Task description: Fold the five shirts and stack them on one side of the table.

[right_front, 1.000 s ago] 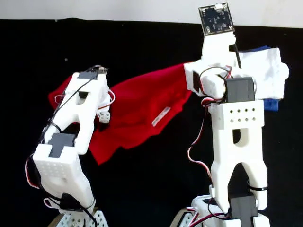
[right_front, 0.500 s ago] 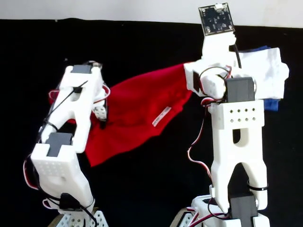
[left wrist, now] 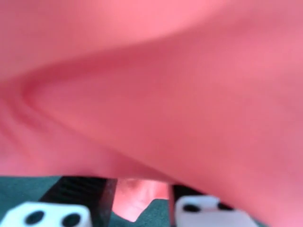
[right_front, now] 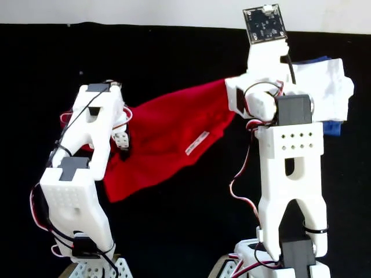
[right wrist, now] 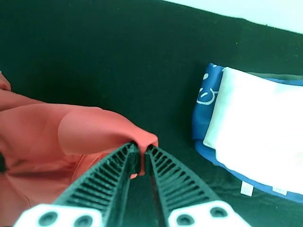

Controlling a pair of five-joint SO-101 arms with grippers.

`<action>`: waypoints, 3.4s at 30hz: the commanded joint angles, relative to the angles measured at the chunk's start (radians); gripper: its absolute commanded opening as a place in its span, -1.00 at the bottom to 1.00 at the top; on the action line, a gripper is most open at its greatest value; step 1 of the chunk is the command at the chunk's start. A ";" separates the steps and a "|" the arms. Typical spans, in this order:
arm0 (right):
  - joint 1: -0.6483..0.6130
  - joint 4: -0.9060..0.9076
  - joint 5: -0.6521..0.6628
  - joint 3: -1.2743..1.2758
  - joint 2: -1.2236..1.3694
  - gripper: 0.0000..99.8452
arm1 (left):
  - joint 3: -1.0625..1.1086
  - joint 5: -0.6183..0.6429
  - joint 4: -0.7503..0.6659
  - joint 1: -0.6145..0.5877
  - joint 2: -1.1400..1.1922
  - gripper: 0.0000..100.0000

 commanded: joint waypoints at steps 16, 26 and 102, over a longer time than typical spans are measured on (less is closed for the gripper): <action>0.013 0.005 0.011 -0.002 -0.004 -0.99 | -0.025 0.000 0.021 -0.024 -0.159 -0.93; 0.013 0.005 0.011 -0.002 -0.004 -0.99 | -0.041 -0.061 -0.072 -0.102 -0.157 -0.82; 0.142 0.139 0.106 -0.883 -0.211 -0.99 | -0.854 0.011 0.364 -0.151 -0.846 -0.98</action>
